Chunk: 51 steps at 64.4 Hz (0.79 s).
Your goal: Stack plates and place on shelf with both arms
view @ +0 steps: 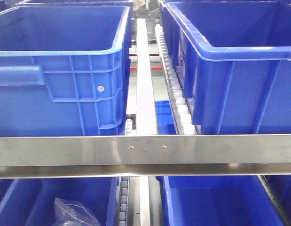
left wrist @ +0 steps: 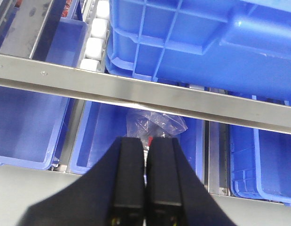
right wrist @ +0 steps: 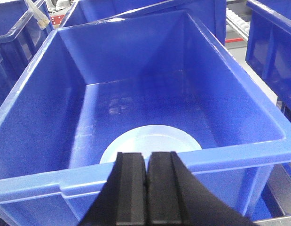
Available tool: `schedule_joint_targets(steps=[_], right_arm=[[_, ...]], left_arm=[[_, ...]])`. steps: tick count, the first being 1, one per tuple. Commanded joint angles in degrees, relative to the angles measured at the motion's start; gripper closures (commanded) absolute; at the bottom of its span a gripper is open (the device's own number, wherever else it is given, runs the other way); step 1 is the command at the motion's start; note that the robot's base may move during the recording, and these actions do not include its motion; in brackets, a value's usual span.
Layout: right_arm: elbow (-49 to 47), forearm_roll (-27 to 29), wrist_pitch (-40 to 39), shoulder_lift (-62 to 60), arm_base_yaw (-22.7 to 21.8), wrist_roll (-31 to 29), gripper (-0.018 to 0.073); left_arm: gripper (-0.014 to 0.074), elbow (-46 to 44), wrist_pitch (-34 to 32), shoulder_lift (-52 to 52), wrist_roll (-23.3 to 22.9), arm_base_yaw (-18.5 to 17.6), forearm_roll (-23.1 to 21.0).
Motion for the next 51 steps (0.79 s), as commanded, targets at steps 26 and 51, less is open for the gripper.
schedule_joint_targets(steps=[26,51], right_arm=[[-1.5,-0.3,-1.1,-3.5,0.1,-0.1,0.0511],[16.0,-0.3,-0.7,-24.9,0.2,-0.1,0.0511]], left_arm=[[0.0506,-1.6,-3.7,0.2,-0.6,0.0,0.1],[0.0506,-1.6,-3.7,0.2,-0.6,0.0,0.1]])
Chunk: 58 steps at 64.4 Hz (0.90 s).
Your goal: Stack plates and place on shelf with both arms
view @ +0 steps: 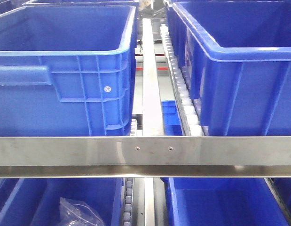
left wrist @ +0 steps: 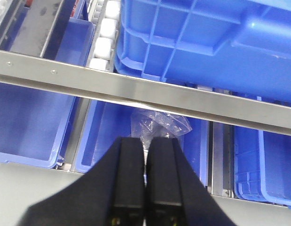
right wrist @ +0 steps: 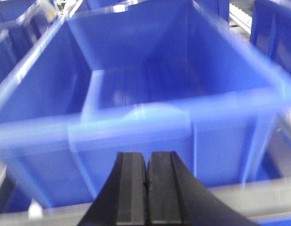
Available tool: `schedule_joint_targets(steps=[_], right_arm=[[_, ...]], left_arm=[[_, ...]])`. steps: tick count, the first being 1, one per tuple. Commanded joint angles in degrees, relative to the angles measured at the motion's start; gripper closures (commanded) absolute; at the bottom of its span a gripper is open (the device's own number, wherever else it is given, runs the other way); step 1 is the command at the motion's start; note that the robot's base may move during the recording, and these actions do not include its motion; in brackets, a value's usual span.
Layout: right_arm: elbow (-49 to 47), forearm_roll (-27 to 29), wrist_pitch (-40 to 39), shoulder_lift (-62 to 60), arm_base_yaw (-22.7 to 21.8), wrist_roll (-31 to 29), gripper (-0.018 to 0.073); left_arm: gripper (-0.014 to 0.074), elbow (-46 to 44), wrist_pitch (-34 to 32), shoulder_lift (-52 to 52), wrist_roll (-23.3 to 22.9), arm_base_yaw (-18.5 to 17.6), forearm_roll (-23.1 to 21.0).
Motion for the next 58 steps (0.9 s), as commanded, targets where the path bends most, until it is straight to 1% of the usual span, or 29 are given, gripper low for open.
schedule_joint_targets(steps=[1,7,11,23,58], right_arm=[[1.9,-0.3,-4.7,-4.7,0.1,-0.1,0.0511],[5.5,-0.3,-4.7,-10.7,0.1,-0.1,0.0511],[5.3,-0.3,-1.8,-13.8,0.2,-0.1,0.0511],[5.3,-0.3,-2.5,-13.4,1.8,-0.1,0.0511],[5.4,-0.3,-3.1,-13.4,1.8,-0.1,0.0511]], left_arm=[[0.0506,-1.6,-3.7,0.2,-0.6,0.0,0.1],[0.0506,-1.6,-3.7,0.2,-0.6,0.0,0.1],[0.0506,-1.6,-3.7,0.2,-0.6,0.0,0.1],[0.0506,-1.6,-3.7,0.2,-0.6,0.0,0.1],[0.0506,-1.6,-3.7,0.2,-0.6,0.0,0.1]])
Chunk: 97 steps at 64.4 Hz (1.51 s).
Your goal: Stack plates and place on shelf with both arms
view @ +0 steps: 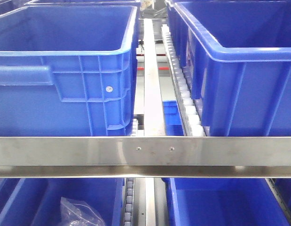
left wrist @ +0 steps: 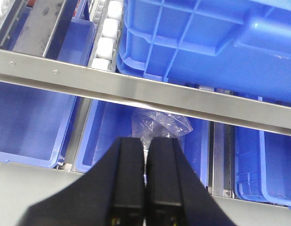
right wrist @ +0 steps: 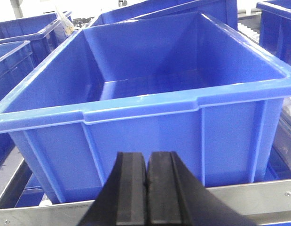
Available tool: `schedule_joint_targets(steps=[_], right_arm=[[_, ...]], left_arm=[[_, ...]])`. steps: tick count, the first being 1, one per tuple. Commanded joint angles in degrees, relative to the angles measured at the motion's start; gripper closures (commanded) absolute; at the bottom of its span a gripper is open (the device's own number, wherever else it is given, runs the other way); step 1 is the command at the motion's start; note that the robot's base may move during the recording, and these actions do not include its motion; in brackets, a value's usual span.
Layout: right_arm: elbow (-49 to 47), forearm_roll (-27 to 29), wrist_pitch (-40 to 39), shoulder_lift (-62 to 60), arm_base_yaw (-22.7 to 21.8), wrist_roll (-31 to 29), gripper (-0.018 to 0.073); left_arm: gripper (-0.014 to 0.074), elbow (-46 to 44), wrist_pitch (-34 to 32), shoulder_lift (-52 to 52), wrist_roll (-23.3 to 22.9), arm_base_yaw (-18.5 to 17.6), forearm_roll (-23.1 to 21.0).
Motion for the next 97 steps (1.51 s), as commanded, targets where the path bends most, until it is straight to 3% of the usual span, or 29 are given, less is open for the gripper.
schedule_joint_targets(steps=[1,55,60,68,80,86,97], right_arm=[[0.1,-0.3,-5.3,-1.1,0.0,-0.1,0.0511],[0.1,-0.3,-5.3,-1.1,0.0,-0.1,0.0511],[0.1,-0.3,-5.3,-1.1,0.0,-0.1,0.0511],[0.1,-0.3,-5.3,-1.1,0.0,-0.1,0.0511],[0.1,-0.3,-5.3,-1.1,0.0,-0.1,0.0511],[0.1,-0.3,-5.3,-1.1,0.0,-0.1,0.0511],[0.1,-0.3,-5.3,-1.1,0.0,-0.1,0.0511]], left_arm=[[0.0506,-1.6,-3.7,0.2,-0.6,0.0,0.1],[0.0506,-1.6,-3.7,0.2,-0.6,0.0,0.1],[0.0506,-1.6,-3.9,-1.6,-0.3,0.0,3.9],[0.0506,-0.4,-8.5,-7.9,-0.3,0.1,5.8],[0.0506,11.3,-25.8,-19.9,-0.3,0.1,7.7],[0.0506,16.8,-31.2,-25.7,-0.5,0.1,7.2],[0.0506,21.2,-30.0,-34.8,-0.5,0.1,5.6]])
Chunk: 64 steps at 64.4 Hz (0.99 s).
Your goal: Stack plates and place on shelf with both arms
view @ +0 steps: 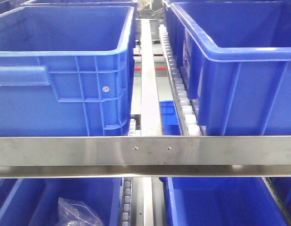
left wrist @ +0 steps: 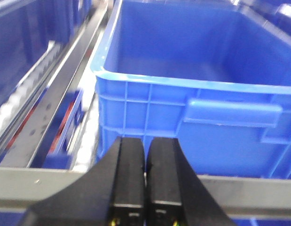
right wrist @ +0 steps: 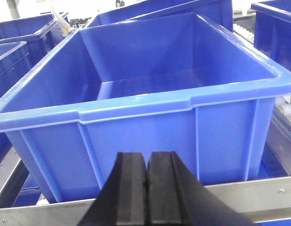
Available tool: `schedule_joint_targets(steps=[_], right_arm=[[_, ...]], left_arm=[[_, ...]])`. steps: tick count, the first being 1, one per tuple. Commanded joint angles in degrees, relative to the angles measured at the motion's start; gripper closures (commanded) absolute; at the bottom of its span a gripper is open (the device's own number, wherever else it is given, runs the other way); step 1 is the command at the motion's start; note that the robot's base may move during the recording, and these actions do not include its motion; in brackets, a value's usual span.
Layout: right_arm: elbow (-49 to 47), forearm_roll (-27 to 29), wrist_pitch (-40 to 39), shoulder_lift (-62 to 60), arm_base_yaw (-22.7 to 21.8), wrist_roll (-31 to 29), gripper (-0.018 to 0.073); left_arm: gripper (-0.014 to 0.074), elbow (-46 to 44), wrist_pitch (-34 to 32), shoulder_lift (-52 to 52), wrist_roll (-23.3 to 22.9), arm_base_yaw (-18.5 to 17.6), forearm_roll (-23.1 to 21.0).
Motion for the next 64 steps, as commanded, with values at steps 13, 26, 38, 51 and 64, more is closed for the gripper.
schedule_joint_targets(steps=[13,26,38,51,64], right_arm=[[0.1,-0.3,-5.1,-1.1,0.0,-0.1,0.0511],[0.1,-0.3,-5.1,-1.1,0.0,-0.1,0.0511],[0.1,-0.3,-5.1,-1.1,0.0,-0.1,0.0511],[0.1,-0.3,-5.1,-1.1,0.0,-0.1,0.0511],[0.1,-0.3,-5.1,-1.1,0.0,-0.1,0.0511]], left_arm=[[0.0506,0.2,-4.2,-2.4,-0.5,0.1,-1.2],[0.0506,0.2,-3.9,-2.4,-0.5,0.0,-1.4],[0.0506,0.2,-4.2,-1.9,2.0,0.0,-5.9],[0.0506,0.2,-4.2,-2.1,9.2,0.0,-10.2],[0.0506,0.2,-4.2,-2.1,8.1,0.0,-11.1]])
